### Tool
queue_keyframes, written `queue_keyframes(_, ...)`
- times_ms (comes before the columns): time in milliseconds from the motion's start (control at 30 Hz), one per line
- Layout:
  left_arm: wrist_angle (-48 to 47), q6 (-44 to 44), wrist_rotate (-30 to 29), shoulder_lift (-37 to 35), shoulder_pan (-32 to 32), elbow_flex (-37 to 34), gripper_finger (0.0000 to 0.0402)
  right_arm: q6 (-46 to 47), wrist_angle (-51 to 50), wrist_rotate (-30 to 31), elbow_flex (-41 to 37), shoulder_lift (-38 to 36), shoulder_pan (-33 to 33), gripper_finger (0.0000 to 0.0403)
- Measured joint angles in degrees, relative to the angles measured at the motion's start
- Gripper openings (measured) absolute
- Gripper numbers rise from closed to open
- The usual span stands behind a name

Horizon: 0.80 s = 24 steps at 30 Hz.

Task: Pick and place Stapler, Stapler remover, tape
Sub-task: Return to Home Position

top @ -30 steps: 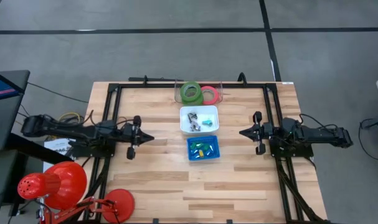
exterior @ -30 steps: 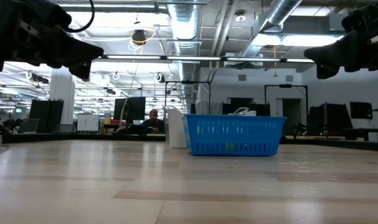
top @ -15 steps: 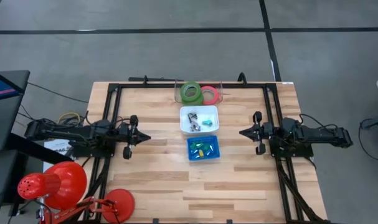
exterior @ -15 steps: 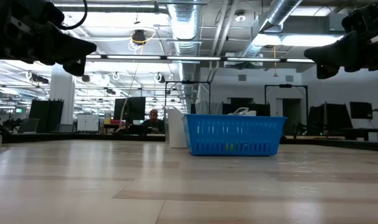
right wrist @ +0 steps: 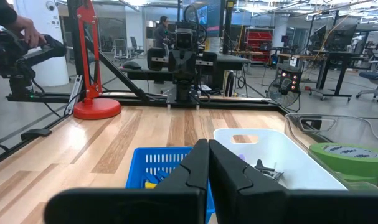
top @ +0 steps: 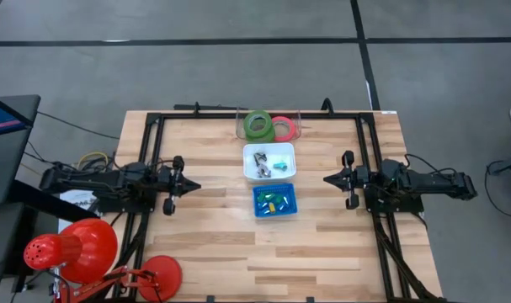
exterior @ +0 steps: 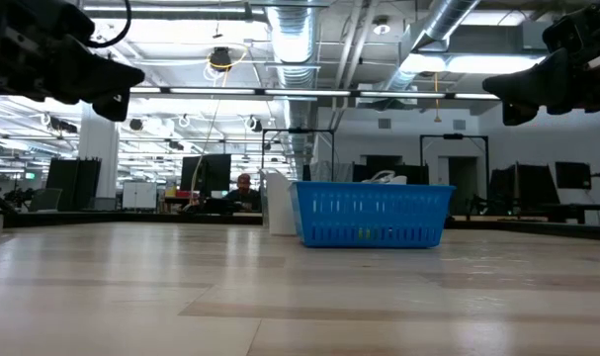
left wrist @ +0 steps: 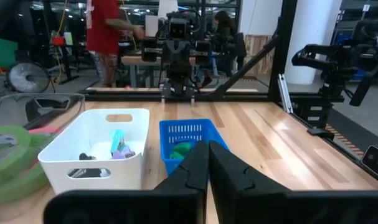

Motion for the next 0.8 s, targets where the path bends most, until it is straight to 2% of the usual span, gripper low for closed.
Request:
queue_keyframes(500, -8.2, -0.9, 0.0, -6.3, 0.0, 0.0, 0.0004, 0.0, 0.0, 0.0, 0.0, 0.0, 0.0, 0.0001)
queue_keyframes(800, -8.5, -0.9, 0.0, -8.5, 0.0, 0.0, 0.0004, 0.0, 0.0, 0.0, 0.0, 0.0, 0.0, 0.0001)
